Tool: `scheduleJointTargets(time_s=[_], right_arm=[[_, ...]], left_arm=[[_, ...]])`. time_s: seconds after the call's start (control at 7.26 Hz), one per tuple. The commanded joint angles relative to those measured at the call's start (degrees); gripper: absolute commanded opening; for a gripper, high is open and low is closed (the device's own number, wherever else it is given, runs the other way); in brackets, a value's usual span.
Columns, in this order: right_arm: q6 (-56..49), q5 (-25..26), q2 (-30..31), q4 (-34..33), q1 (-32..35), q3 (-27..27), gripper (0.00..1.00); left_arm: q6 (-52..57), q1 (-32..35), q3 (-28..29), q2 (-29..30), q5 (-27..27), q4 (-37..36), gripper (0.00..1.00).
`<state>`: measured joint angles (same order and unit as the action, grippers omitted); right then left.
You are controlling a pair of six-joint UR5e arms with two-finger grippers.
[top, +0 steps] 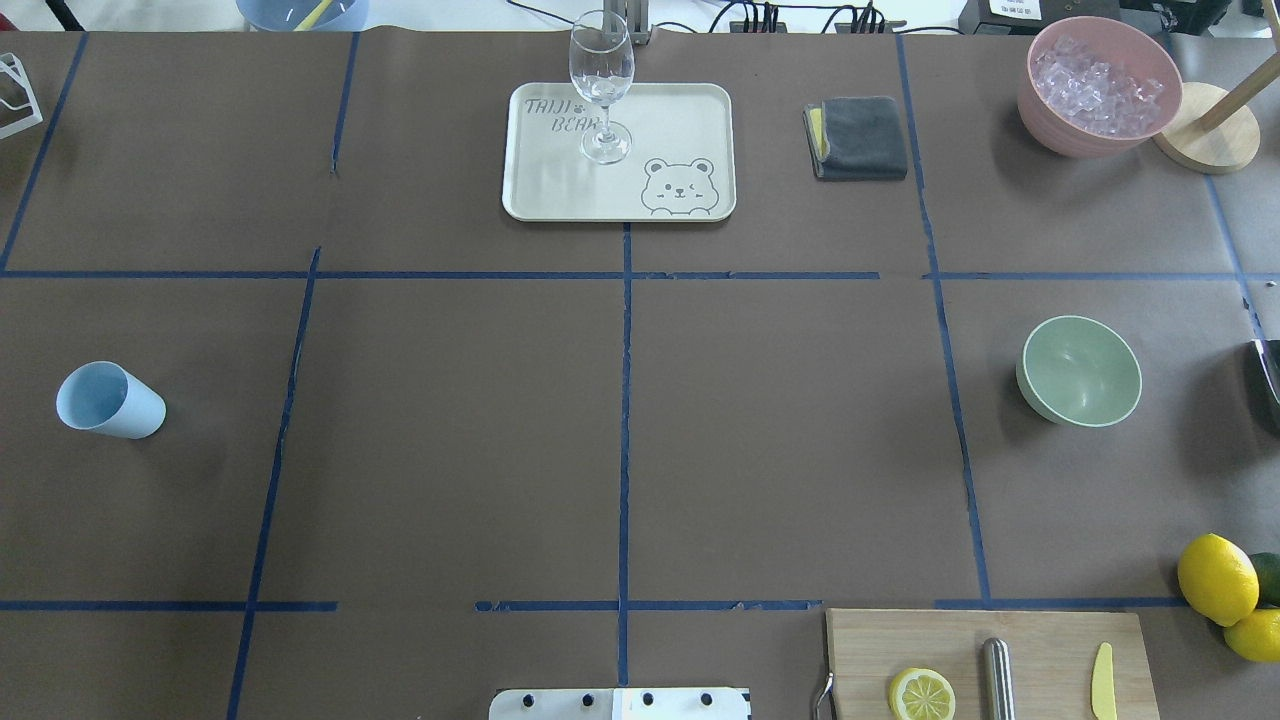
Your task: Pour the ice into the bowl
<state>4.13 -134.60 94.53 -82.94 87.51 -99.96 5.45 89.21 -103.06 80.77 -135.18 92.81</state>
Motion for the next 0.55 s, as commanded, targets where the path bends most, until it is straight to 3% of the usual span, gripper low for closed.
scheduleJointTargets(time_s=[0.0,0.14,0.28,0.41], right_arm=[[0.53,-0.83,0.75,4.71,-0.15,0.82,1.00],[1.40,-0.31,0.75,7.93,-3.28,-0.57,1.00],[10.02,1.43,-0.12,11.18,-9.40,-0.84,1.00],[19.51,4.06,0.22,19.74,-15.55,-0.85,1.00]], left_arm=[[0.00,0.00,-0.21,0.09,-0.08,0.00,1.00],[0.00,0.00,-0.38,0.18,-0.08,0.00,1.00],[0.00,0.00,-0.38,0.18,-0.17,0.00,1.00],[0.00,0.00,-0.47,0.18,-0.26,0.00,1.00]])
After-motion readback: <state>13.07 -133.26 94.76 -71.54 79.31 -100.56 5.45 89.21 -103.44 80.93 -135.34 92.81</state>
